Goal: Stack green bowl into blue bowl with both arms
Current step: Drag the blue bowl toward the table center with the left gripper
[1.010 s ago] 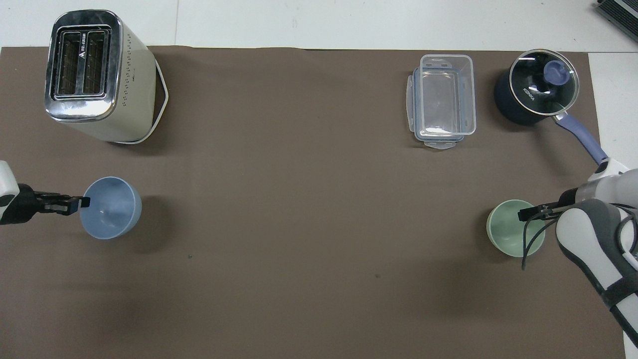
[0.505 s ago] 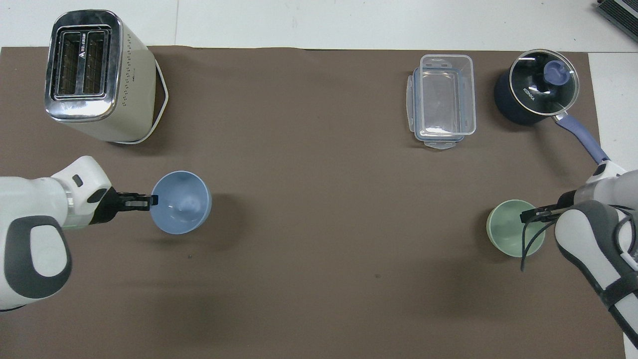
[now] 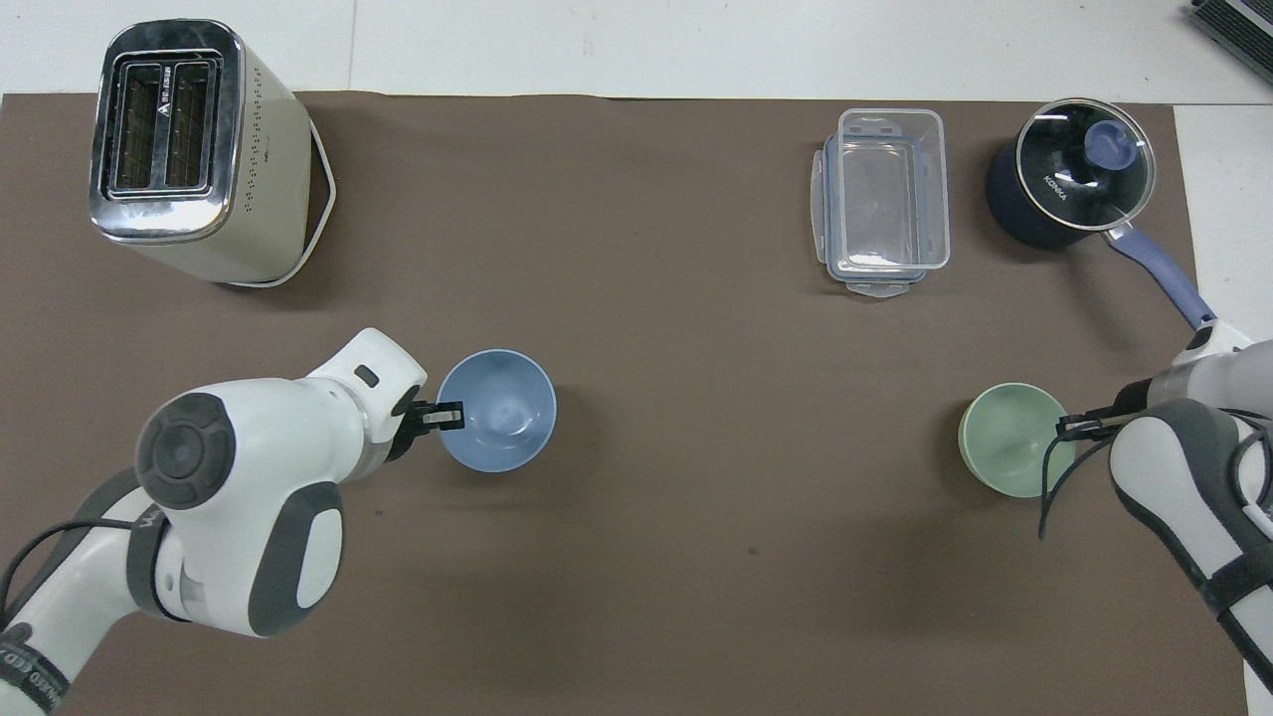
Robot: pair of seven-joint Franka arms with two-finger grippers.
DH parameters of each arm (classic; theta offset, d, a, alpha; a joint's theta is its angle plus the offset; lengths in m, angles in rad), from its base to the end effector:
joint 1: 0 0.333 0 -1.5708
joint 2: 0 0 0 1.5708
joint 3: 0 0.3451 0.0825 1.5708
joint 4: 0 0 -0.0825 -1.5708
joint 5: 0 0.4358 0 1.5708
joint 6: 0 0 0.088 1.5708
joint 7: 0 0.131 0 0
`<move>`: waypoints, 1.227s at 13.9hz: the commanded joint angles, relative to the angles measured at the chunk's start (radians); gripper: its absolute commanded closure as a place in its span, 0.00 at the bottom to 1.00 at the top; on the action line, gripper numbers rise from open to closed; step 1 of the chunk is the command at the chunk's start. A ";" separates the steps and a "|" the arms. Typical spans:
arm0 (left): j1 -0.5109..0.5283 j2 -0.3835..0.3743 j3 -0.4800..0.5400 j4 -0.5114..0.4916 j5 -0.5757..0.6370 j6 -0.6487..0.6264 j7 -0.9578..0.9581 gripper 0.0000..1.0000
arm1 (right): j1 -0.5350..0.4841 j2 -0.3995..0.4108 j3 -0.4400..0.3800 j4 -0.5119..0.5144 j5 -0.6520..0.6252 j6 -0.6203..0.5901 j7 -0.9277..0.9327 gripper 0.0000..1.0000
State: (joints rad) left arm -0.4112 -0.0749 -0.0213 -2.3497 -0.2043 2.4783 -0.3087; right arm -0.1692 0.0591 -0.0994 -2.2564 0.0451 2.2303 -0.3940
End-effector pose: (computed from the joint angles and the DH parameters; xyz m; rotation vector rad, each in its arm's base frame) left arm 0.5028 -0.2346 0.3538 2.9306 0.0359 0.2036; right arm 0.5363 -0.1454 0.3001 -3.0815 -0.1483 0.1094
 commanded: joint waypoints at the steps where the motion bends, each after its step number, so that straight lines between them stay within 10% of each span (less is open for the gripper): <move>1: -0.093 0.042 0.020 0.010 0.072 0.051 -0.157 1.00 | -0.010 0.016 0.007 0.017 0.012 0.003 0.009 1.00; 13: -0.198 0.135 0.018 0.012 0.091 0.117 -0.245 1.00 | -0.038 -0.059 0.006 0.288 0.091 -0.329 -0.160 1.00; 14: -0.196 0.136 0.018 0.019 0.091 0.117 -0.245 0.81 | -0.036 -0.061 0.012 0.317 0.091 -0.359 -0.154 1.00; 16: -0.189 0.138 0.018 0.023 0.091 0.111 -0.233 0.03 | -0.024 -0.061 0.021 0.374 0.091 -0.392 -0.123 1.00; 17: -0.189 0.138 0.020 0.030 0.091 0.099 -0.231 0.00 | -0.006 -0.059 0.038 0.395 0.091 -0.405 -0.094 1.00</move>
State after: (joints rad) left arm -0.5857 0.0513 -0.0183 -2.3414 -0.1392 2.5926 -0.5252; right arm -0.1884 -0.0037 -0.0859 -1.9107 0.1116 1.8641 -0.5174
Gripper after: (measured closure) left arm 0.661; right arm 0.956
